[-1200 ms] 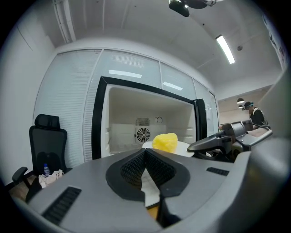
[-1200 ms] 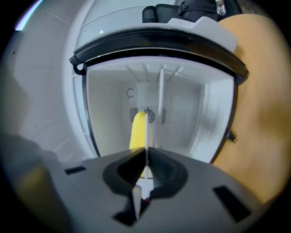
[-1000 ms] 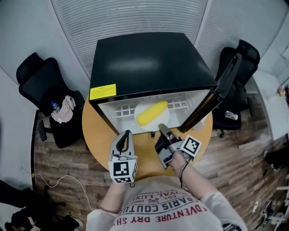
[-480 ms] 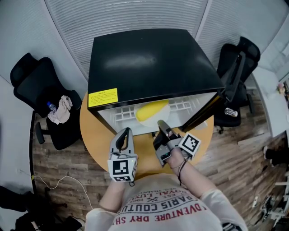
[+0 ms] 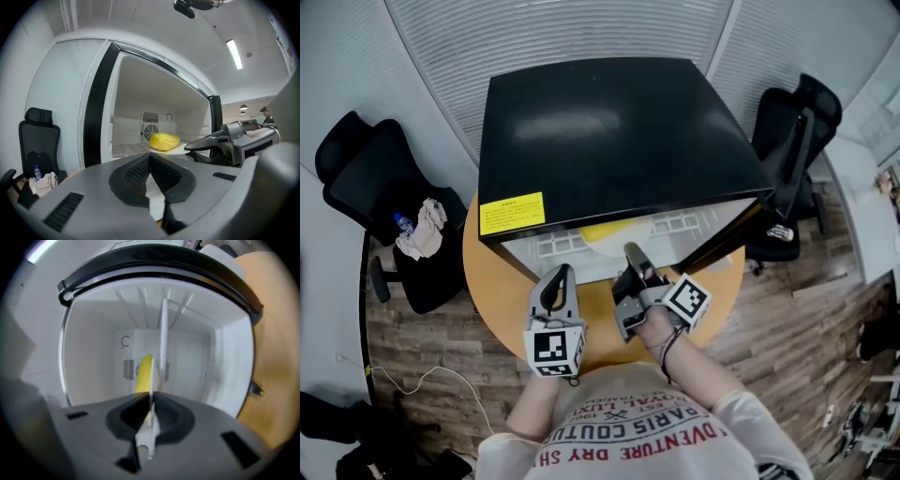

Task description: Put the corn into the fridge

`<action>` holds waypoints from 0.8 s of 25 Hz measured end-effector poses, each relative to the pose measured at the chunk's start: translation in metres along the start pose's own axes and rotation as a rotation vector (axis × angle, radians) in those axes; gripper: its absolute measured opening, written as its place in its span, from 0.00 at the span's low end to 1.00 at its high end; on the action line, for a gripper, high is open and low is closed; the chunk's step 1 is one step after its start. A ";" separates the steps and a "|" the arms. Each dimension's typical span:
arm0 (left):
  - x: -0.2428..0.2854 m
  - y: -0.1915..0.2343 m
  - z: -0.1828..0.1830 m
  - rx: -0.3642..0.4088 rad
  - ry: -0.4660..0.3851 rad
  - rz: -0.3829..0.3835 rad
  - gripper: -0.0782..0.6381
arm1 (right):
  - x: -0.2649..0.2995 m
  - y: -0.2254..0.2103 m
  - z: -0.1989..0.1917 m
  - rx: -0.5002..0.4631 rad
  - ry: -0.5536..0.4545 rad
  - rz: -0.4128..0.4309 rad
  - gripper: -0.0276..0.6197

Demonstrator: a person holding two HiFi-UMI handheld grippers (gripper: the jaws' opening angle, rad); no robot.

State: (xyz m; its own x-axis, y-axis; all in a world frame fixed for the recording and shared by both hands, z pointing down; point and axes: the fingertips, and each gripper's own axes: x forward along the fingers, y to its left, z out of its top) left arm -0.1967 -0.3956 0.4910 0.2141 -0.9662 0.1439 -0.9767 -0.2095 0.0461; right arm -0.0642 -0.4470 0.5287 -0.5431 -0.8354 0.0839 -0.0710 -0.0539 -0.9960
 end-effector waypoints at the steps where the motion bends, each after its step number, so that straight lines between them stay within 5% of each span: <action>1: 0.001 0.001 -0.001 -0.001 0.001 -0.001 0.15 | 0.001 0.000 0.000 -0.008 -0.005 0.004 0.12; 20: 0.004 0.004 -0.010 -0.038 0.021 -0.019 0.15 | 0.006 -0.001 -0.001 -0.086 -0.026 0.022 0.18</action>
State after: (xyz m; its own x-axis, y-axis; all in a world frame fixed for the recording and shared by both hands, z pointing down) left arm -0.1993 -0.3993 0.5014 0.2333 -0.9587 0.1630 -0.9713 -0.2217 0.0862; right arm -0.0682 -0.4508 0.5300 -0.5234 -0.8500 0.0599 -0.1315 0.0111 -0.9913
